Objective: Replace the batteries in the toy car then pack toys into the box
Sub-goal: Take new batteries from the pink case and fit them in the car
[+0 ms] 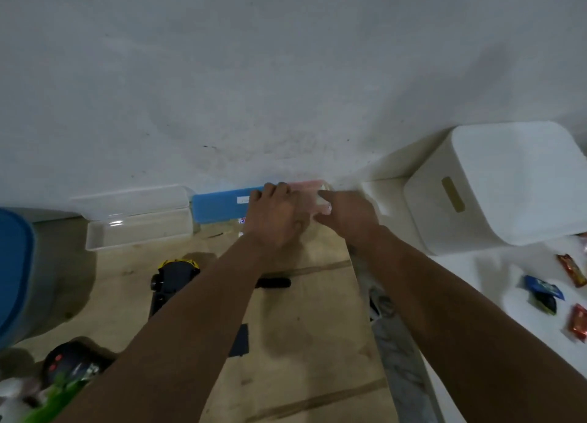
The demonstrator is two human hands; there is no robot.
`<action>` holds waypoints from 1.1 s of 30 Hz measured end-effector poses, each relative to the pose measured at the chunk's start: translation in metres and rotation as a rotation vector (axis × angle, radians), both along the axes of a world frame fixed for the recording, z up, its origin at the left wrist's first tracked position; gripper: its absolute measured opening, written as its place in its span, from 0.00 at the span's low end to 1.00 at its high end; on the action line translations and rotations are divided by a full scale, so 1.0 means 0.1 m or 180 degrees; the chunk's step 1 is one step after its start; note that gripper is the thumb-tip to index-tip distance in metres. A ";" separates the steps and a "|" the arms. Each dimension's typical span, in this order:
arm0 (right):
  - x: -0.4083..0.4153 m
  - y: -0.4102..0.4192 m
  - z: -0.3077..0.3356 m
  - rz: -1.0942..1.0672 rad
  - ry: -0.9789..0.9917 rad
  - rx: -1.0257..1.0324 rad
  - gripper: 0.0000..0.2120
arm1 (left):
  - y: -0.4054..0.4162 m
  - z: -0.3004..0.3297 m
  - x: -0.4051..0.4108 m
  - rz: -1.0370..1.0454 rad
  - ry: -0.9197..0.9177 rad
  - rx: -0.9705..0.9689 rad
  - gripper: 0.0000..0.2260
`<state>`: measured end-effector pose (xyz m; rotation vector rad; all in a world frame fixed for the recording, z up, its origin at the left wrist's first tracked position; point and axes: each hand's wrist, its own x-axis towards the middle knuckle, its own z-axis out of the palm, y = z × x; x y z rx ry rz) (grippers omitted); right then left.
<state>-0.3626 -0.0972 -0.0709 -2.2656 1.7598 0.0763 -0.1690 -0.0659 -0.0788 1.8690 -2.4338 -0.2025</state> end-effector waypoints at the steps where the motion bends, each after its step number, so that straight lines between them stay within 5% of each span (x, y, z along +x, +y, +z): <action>1: -0.01 -0.02 -0.05 0.0097 -0.0005 -0.0151 0.23 | -0.03 -0.05 0.00 0.0012 -0.0039 -0.0017 0.25; 10: 0.02 -0.04 -0.07 0.0742 0.0416 -0.0438 0.21 | -0.14 -0.02 0.13 -0.0162 0.0052 -0.0069 0.21; 20: 0.49 -0.12 0.22 0.1405 0.1338 -0.0263 0.03 | -0.13 -0.14 0.21 -0.0246 0.0162 -0.0339 0.21; 26: 0.55 -0.12 0.18 0.1906 0.1484 -0.0419 0.05 | -0.14 -0.23 0.20 -0.0275 0.0093 -0.0442 0.23; 31: 0.49 -0.20 0.32 0.1651 0.1434 -0.0565 0.14 | -0.14 -0.17 0.17 -0.0194 0.0145 -0.0372 0.27; 33: 0.42 -0.23 0.38 0.1371 0.1198 -0.0625 0.07 | -0.13 -0.15 0.17 -0.0133 0.0261 -0.0351 0.29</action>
